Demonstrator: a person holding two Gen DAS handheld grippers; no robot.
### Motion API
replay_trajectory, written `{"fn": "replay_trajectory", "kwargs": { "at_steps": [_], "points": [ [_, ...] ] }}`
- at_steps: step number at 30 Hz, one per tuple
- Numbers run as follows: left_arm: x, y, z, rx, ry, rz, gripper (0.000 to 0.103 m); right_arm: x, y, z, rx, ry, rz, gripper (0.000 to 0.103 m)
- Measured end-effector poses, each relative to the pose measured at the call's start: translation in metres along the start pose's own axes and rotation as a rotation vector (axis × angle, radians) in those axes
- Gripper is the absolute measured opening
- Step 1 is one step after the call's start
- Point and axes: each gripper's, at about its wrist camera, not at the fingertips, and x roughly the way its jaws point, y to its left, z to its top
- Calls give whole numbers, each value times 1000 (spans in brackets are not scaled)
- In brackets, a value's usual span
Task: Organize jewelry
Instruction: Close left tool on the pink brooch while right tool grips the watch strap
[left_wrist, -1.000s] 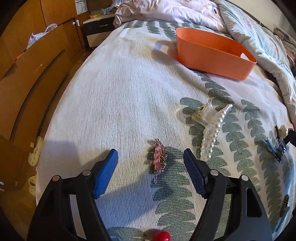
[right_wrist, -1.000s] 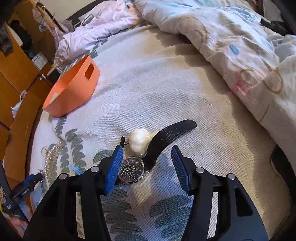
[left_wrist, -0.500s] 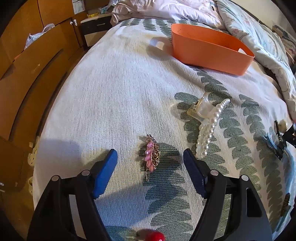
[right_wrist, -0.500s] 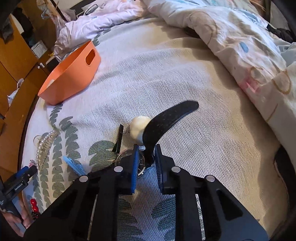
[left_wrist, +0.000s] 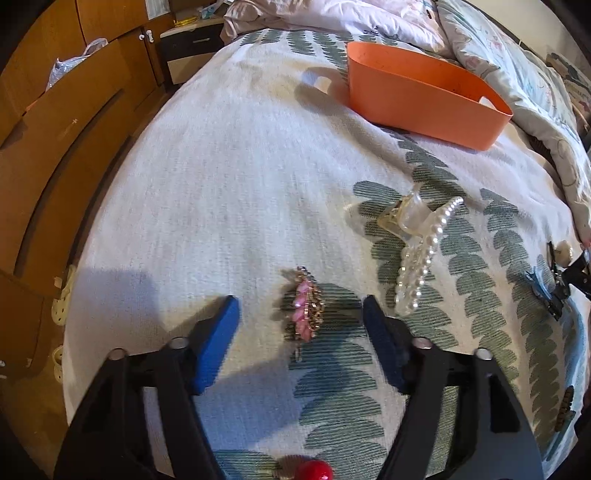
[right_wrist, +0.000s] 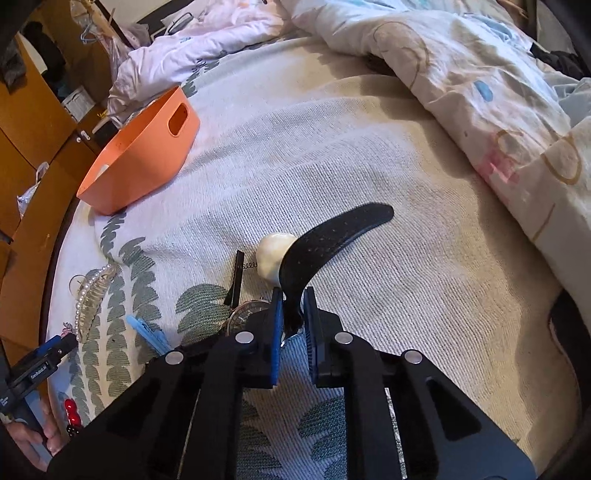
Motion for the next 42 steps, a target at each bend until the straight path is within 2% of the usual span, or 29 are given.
{"fn": "replay_trajectory", "kwargs": {
  "at_steps": [4,9,16,24,42],
  "points": [
    [0,5,1,-11,4,3,48,-2,0,0,-6,2,-6,10],
    [-1,4,-1,-3,-1,22,44,-4,1,-1,-14,0,-14,9],
    [-5,-3,-5,19,-6,36,27,-6,-1,-1,-11,0,-16,9],
    [-4,-7,-6,33,-2,30,14,-11,0,0,-12,-7,-11,7],
    [-22,-2,-2,-5,-27,-19,13,-52,8,7,-14,-77,36,4]
  ]
}}
